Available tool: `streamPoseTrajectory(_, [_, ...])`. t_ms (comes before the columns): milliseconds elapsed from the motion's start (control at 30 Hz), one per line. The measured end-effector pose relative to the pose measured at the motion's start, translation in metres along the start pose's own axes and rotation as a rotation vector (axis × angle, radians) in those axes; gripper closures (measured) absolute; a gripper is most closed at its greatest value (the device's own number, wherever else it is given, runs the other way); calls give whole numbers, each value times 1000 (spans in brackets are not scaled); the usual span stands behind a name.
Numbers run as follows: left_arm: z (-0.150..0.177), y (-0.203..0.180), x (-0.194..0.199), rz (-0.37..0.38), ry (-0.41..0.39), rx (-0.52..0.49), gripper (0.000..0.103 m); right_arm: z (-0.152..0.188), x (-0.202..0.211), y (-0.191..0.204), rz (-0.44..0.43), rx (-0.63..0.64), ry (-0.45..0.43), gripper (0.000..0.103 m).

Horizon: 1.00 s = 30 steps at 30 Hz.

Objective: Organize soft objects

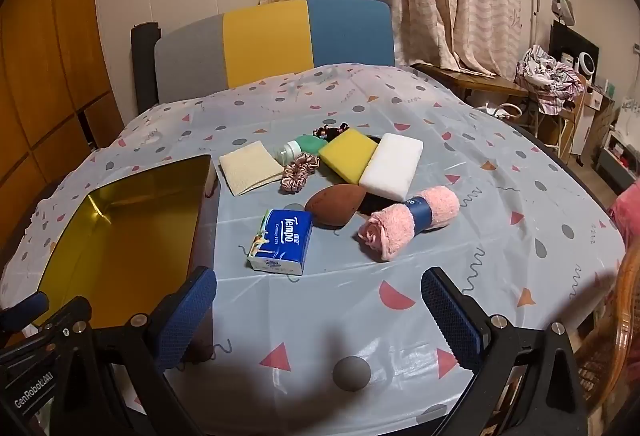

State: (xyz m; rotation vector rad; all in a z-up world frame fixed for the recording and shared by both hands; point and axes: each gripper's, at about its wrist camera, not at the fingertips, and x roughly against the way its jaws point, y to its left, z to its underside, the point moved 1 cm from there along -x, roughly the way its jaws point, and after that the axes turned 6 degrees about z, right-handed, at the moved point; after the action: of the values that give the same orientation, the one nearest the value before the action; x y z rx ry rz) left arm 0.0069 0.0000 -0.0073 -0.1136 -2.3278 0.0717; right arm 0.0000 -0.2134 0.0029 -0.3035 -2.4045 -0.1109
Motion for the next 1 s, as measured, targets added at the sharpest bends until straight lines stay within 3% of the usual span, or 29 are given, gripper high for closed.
streamPoseTrajectory(1000, [5,2,-4,23,33,29,30,2,-2,3,-7,12,17,0])
